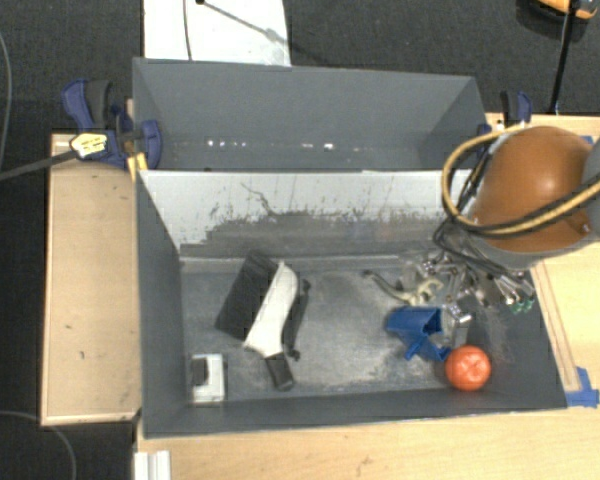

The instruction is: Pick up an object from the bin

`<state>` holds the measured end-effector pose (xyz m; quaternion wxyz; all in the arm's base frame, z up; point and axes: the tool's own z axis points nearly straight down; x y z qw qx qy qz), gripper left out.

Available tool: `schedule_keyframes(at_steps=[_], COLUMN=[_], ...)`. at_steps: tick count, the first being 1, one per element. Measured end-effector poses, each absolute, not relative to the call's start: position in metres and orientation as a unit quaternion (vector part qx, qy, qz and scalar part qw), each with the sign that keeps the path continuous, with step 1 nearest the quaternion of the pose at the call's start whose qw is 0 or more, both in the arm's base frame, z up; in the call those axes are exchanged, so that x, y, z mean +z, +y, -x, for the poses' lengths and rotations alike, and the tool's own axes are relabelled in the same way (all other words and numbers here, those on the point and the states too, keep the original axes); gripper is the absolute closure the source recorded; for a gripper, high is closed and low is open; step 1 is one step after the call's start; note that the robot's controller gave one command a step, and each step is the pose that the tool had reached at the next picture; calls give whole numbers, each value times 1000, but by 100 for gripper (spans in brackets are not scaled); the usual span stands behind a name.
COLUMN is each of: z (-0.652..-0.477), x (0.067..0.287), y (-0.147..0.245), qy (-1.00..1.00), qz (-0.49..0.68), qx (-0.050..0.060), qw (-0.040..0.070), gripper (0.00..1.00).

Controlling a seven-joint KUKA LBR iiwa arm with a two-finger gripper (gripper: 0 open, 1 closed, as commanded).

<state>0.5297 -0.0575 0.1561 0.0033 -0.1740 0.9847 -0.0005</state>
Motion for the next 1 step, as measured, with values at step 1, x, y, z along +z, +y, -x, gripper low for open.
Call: schedule_keyframes(at_steps=[1], z=[-532], x=[118], y=[-88], qy=[946], qz=[326], qx=[0], qw=[4], gripper=[0])
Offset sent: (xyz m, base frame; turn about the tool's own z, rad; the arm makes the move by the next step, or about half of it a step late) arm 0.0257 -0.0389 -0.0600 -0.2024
